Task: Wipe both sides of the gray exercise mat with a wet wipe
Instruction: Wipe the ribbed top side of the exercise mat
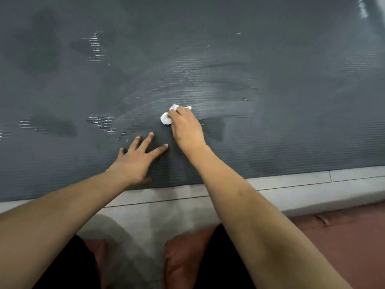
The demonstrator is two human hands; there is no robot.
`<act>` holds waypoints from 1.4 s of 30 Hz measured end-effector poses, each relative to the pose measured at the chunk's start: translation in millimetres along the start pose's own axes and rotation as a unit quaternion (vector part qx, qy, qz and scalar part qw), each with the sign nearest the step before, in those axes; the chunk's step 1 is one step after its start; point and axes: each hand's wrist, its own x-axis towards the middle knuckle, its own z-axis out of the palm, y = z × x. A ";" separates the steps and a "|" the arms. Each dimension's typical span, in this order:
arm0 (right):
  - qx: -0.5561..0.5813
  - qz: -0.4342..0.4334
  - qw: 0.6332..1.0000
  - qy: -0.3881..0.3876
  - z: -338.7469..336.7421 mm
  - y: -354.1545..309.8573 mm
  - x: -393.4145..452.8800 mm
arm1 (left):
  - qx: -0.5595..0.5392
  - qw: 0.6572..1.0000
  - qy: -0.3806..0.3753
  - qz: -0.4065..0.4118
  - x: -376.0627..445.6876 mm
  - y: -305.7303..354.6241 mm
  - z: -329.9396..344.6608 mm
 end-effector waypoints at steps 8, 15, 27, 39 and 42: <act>-0.129 0.274 0.950 0.080 -112.7 194.0 3.0 | -0.018 0.999 -0.015 -0.039 8.1 20.4 17.4; 0.020 0.044 0.998 0.041 -7.0 42.2 43.0 | -0.030 0.998 -0.037 -0.039 8.1 18.6 13.2; -0.116 0.327 0.929 0.126 -97.5 212.7 82.1 | -0.034 0.999 -0.001 -0.038 9.4 21.2 19.8; -0.084 -0.025 0.996 -0.011 -49.4 129.7 127.0 | -0.025 0.999 -0.012 -0.042 7.6 25.1 17.8; -0.087 0.245 0.961 0.090 -96.9 205.3 133.5 | -0.031 0.999 -0.008 -0.044 8.9 25.5 19.0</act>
